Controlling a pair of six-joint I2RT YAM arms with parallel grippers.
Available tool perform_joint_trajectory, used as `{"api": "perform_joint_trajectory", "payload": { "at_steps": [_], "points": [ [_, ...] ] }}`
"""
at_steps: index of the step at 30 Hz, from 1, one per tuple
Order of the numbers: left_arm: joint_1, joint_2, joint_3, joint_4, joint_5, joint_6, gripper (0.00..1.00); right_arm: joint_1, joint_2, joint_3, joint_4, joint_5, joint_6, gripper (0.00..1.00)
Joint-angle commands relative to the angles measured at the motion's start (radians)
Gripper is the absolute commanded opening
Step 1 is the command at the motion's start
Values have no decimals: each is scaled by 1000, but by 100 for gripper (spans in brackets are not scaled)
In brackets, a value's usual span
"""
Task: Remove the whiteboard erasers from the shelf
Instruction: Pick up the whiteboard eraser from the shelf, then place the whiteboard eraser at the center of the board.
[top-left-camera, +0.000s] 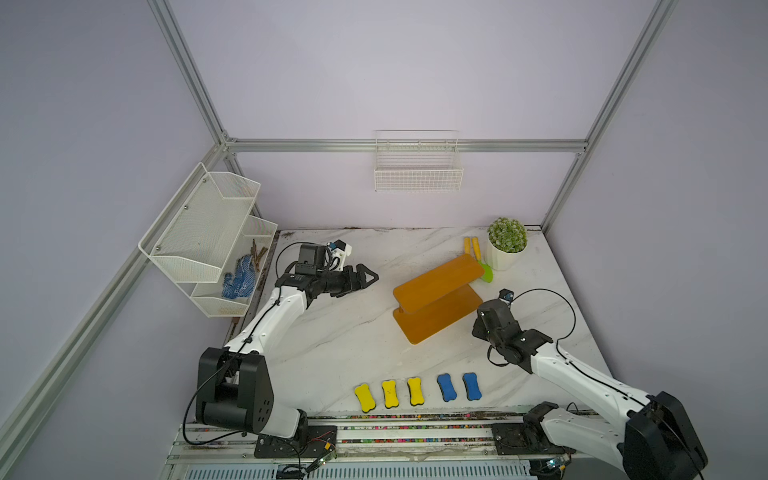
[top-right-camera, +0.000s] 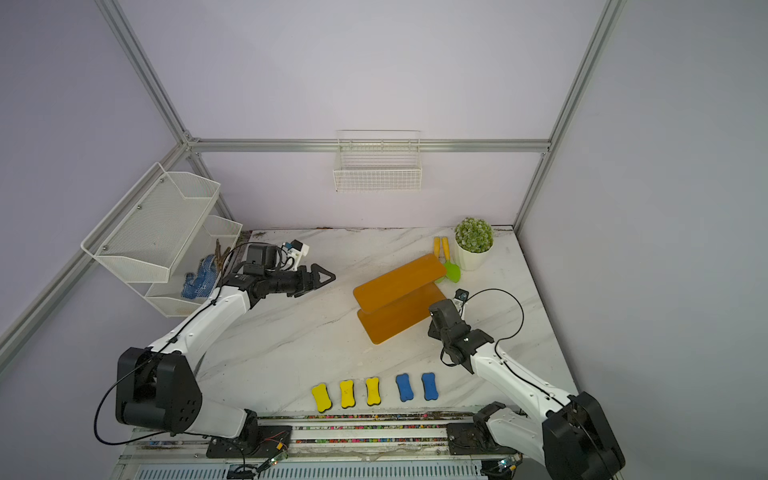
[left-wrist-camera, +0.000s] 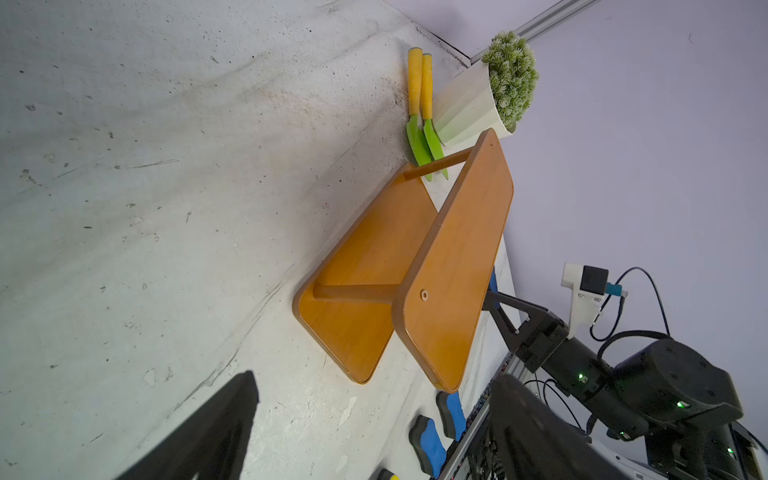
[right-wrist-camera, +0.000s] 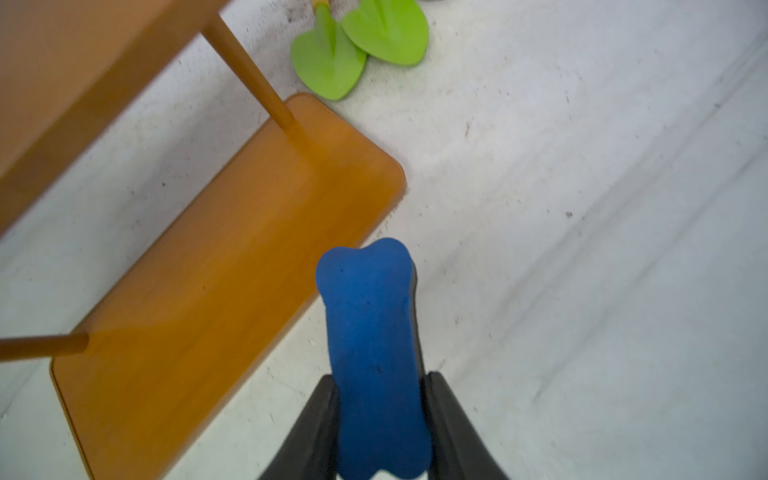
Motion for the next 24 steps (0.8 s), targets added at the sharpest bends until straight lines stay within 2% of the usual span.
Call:
{"api": "perform_joint_trajectory", "payload": {
  "at_steps": [1, 5, 12, 22, 24],
  "points": [
    [-2, -42, -7, 43, 36, -17, 91, 65, -63, -16, -229, 27, 109, 34],
    [-4, -75, -9, 50, 44, -23, 91, 123, -111, -19, -343, 17, 156, 34],
    [-4, -103, -11, 55, 47, -26, 91, 235, -84, -42, -469, -86, 242, 34],
    [-1, -117, -13, 64, 65, -37, 91, 378, 22, -18, -493, -114, 311, 35],
    [2, -121, -12, 66, 65, -37, 91, 392, 33, -15, -498, -103, 330, 39]
  ]
}}
